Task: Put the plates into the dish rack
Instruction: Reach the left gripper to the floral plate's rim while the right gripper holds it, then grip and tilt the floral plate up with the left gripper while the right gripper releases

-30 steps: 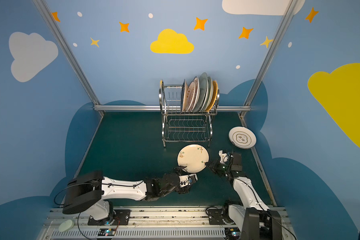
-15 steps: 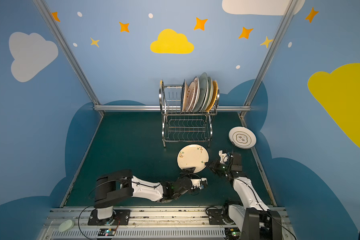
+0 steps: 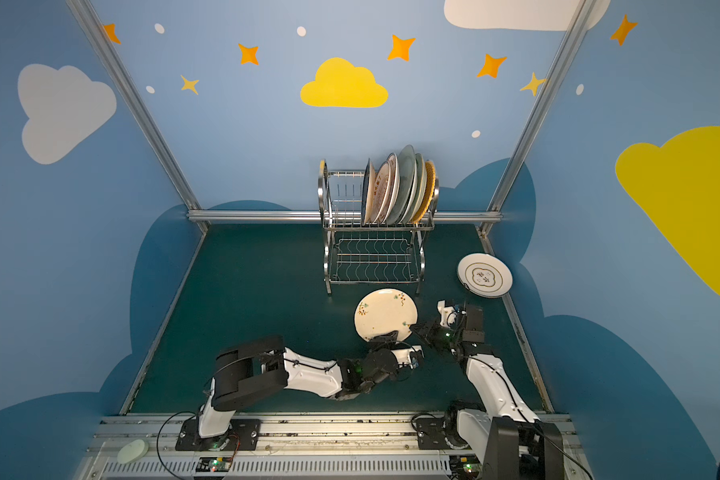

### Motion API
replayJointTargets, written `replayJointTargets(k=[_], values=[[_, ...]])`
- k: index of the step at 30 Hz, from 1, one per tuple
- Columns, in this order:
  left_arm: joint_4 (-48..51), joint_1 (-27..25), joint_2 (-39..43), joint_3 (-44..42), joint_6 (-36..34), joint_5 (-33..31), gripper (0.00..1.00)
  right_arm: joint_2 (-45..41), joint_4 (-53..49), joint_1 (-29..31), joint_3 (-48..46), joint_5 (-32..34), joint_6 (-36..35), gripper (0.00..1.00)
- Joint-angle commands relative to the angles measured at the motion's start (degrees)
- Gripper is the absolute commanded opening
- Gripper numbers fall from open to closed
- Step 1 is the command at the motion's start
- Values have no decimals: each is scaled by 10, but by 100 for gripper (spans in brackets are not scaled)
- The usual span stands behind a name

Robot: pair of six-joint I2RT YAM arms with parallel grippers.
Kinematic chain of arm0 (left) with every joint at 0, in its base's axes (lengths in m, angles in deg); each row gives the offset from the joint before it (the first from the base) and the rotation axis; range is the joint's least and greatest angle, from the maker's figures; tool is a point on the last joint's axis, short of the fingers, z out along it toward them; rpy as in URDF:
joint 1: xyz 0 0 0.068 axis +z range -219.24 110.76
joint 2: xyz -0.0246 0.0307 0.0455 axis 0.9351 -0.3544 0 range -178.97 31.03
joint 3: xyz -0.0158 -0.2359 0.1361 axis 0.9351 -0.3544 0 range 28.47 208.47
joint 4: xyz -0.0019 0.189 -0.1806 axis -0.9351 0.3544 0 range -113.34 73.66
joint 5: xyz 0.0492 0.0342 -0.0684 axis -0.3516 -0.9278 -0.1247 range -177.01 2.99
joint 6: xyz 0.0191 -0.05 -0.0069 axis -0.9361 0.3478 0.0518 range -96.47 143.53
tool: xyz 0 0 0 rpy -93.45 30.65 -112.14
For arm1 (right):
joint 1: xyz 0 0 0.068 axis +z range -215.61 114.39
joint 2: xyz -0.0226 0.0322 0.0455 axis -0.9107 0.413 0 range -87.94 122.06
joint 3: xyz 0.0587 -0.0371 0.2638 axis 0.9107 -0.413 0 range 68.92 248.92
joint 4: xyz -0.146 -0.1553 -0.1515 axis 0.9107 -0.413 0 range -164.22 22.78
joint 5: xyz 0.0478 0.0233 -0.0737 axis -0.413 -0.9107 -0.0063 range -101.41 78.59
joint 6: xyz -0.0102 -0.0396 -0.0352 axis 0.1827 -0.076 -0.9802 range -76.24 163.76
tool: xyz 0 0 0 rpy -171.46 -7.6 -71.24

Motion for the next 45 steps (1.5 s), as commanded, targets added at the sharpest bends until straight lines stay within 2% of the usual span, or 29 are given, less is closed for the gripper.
replayJointTargets(k=[1,4,10,22,23,25,27,34,40,45], values=[[-5,3,-15,19,9,-31,41,-19,47,3,1,-50,3,0],[-2,4,-28,35,12,-51,27,-19,46,5,2,-50,3,0],[-5,4,-42,57,13,-85,6,-22,44,7,2,-49,0,0],[-14,-2,-13,36,15,-104,4,-37,17,12,10,-30,-19,0],[-15,-2,-8,31,17,-104,4,-38,17,12,9,-31,-20,3],[-15,-3,-1,23,19,-104,4,-38,18,13,10,-32,-21,19],[-17,-3,6,15,19,-107,4,-37,19,14,9,-32,-23,29],[-17,-5,32,-11,26,-115,4,-43,5,16,11,-22,-30,47],[-4,-17,78,-37,37,-129,4,-71,-15,16,11,3,-37,70],[60,-21,148,-53,93,-140,4,-102,-24,17,5,20,-41,84]])
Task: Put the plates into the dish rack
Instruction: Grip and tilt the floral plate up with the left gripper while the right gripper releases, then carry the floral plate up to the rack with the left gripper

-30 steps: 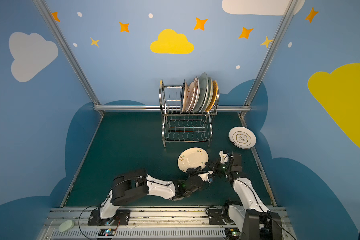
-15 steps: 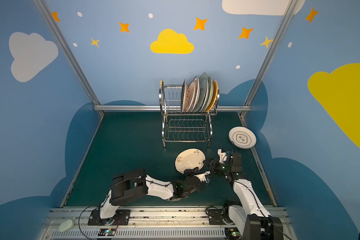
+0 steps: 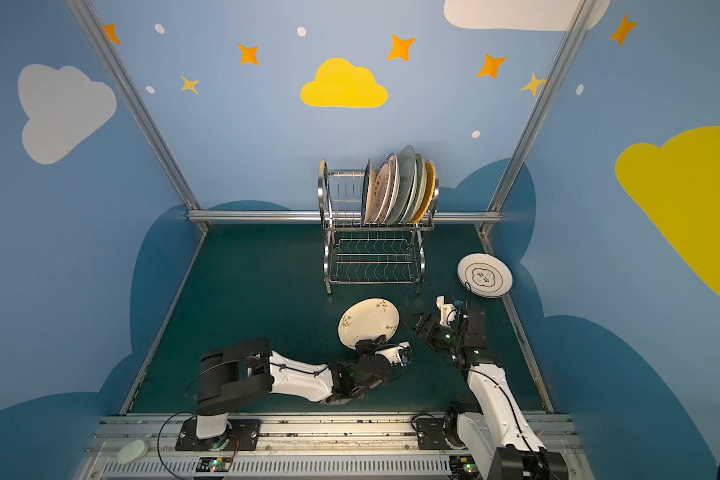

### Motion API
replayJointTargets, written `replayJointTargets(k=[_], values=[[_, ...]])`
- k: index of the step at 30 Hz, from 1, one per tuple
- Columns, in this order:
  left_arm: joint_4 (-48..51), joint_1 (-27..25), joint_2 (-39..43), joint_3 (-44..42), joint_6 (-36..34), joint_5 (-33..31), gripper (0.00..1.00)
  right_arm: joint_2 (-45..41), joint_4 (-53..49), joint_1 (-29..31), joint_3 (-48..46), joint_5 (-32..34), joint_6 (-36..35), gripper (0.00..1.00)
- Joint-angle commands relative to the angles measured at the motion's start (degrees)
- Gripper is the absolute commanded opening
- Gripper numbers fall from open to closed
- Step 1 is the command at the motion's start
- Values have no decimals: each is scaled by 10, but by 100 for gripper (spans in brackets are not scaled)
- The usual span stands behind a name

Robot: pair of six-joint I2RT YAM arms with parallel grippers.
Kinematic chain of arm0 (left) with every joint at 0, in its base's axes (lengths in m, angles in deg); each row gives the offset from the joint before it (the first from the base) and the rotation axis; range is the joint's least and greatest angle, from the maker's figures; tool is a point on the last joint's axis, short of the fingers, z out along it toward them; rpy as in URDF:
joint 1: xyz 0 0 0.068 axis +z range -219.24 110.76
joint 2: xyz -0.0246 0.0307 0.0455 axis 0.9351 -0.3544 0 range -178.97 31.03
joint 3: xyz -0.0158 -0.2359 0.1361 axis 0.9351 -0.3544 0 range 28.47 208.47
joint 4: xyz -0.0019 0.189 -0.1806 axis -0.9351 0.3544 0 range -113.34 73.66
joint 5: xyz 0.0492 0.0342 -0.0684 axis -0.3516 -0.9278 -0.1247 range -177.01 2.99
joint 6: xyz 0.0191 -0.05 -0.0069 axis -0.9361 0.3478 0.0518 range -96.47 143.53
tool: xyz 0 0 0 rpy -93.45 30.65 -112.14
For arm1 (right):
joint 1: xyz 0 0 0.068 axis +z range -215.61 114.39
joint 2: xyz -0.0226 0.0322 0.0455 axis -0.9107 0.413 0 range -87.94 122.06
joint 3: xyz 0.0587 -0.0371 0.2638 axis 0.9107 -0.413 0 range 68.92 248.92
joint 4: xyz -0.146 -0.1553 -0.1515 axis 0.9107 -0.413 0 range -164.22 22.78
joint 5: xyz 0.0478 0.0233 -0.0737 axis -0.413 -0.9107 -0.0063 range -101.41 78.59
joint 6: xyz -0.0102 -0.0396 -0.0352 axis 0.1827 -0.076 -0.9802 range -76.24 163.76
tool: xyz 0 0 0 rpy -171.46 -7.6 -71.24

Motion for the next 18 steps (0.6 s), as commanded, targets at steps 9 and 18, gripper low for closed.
replayJointTargets(k=[9,18], values=[[154,-5,241,-10,153,-27,4,-75,16,6,-22,16,-14,89],[291,4,423,62,284,26,4,-83,69,31,-39,-2,-10,89]])
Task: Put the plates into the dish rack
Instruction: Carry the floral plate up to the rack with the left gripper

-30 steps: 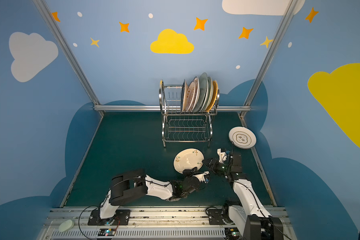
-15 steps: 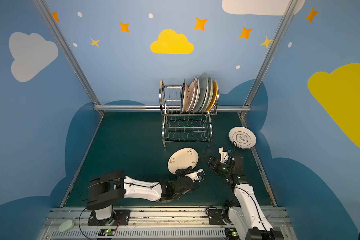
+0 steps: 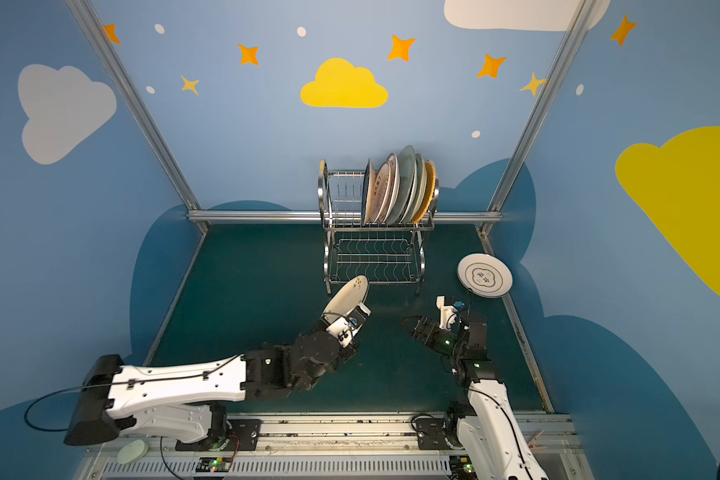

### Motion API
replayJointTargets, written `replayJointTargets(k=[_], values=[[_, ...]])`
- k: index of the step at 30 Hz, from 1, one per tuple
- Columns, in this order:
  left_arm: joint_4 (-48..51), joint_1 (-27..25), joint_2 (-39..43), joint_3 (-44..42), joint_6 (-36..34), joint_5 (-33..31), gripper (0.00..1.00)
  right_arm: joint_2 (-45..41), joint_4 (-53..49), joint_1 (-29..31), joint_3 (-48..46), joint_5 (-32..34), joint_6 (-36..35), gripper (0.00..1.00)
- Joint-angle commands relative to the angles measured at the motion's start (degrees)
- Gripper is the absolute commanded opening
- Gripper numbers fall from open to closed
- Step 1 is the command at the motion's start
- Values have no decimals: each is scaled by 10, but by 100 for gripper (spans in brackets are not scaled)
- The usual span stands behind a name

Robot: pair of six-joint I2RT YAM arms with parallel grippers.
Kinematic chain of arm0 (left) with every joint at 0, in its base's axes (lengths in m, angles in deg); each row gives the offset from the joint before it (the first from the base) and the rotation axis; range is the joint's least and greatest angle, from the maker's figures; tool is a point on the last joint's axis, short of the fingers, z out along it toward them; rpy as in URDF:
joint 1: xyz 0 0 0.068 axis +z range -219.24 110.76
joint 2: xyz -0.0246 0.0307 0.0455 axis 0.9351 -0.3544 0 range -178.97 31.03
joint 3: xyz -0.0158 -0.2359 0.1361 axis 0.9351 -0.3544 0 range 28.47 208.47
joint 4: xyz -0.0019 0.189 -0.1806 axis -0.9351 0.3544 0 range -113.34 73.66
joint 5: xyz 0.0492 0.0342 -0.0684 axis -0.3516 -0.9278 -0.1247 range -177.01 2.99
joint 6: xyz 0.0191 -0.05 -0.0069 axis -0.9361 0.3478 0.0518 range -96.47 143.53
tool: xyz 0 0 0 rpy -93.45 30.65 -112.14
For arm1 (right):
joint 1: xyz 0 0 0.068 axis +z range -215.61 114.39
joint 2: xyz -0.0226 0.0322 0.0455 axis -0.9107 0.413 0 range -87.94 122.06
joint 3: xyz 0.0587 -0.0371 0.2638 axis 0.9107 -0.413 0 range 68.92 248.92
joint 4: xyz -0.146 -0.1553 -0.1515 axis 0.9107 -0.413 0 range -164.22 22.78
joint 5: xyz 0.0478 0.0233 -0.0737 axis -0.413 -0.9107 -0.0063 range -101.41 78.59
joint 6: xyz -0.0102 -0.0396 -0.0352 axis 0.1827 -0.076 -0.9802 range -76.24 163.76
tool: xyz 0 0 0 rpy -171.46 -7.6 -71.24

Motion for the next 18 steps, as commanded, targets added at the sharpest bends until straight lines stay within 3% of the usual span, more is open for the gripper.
replayJointTargets(k=[1,8,18], values=[[0,4,67,52,50,16,4,-3,35,12,-6,-12,-6,89],[-5,13,105,150,50,65,4,-28,59,47,-9,-14,-18,89],[-43,98,35,308,66,125,4,-169,88,88,-48,10,-33,89]])
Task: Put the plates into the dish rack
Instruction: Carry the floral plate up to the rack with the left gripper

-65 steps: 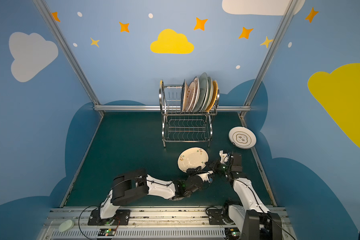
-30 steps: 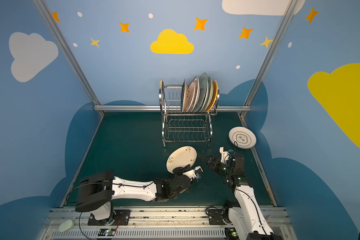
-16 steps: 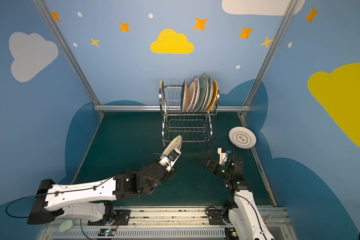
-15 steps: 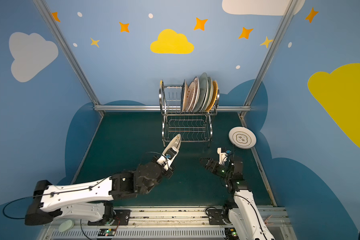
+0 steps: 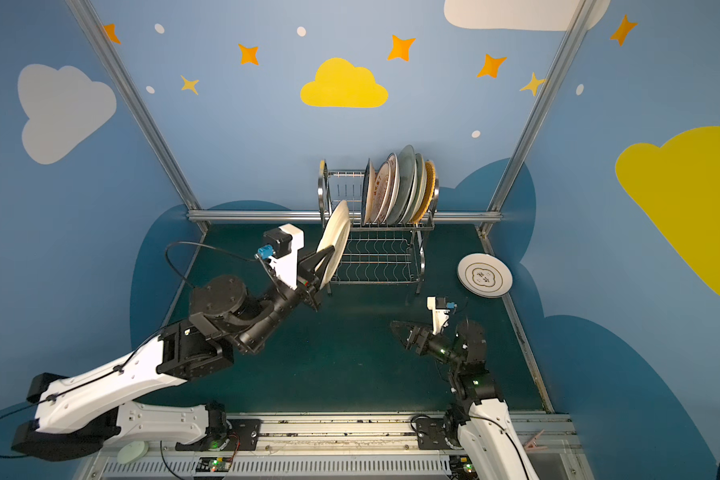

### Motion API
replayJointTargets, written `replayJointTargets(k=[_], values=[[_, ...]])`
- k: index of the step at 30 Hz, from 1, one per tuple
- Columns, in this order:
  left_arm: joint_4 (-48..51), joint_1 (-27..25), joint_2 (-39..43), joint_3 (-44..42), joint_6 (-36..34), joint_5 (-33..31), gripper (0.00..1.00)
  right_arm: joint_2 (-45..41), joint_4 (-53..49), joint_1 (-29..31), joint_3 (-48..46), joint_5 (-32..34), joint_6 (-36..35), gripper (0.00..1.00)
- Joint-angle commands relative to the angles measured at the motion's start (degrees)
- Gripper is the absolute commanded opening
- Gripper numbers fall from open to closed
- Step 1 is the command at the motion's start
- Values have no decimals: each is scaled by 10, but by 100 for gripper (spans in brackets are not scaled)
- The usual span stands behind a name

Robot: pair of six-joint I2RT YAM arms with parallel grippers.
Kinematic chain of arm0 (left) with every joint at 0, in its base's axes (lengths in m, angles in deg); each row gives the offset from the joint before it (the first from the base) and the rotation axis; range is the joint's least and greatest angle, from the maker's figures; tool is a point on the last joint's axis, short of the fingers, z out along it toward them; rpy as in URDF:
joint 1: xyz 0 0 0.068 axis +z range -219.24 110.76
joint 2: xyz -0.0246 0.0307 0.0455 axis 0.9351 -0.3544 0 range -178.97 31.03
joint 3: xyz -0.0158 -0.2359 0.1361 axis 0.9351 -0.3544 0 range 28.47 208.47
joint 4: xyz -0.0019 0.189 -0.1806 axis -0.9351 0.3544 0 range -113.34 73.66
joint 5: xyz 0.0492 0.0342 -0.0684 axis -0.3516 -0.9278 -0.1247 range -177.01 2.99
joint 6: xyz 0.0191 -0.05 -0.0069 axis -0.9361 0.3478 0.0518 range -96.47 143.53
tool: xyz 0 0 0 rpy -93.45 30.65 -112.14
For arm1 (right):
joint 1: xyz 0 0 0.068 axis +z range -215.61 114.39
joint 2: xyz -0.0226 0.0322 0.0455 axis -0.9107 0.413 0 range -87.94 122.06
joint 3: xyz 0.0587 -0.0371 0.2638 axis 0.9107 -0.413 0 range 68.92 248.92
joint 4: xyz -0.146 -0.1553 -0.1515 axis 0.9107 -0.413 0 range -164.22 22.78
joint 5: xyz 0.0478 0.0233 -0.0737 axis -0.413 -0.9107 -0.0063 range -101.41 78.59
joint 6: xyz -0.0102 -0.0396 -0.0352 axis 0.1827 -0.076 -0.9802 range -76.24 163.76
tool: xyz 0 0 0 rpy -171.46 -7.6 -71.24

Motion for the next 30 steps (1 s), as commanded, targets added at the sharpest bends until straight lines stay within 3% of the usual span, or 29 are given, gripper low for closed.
replayJointTargets(k=[1,7,13,20,30], values=[[-66,39,-25,71,21,40,4,-62,27,11,-19,15,-16,89],[-38,142,-110,176,84,102,4,-197,21,29,-58,71,-20,89],[-9,221,-204,286,135,169,4,-275,31,46,-90,108,-21,89],[45,280,-321,420,185,216,4,-260,43,68,-91,122,-31,89],[125,311,-478,622,214,235,4,-229,45,90,-84,134,-48,89]])
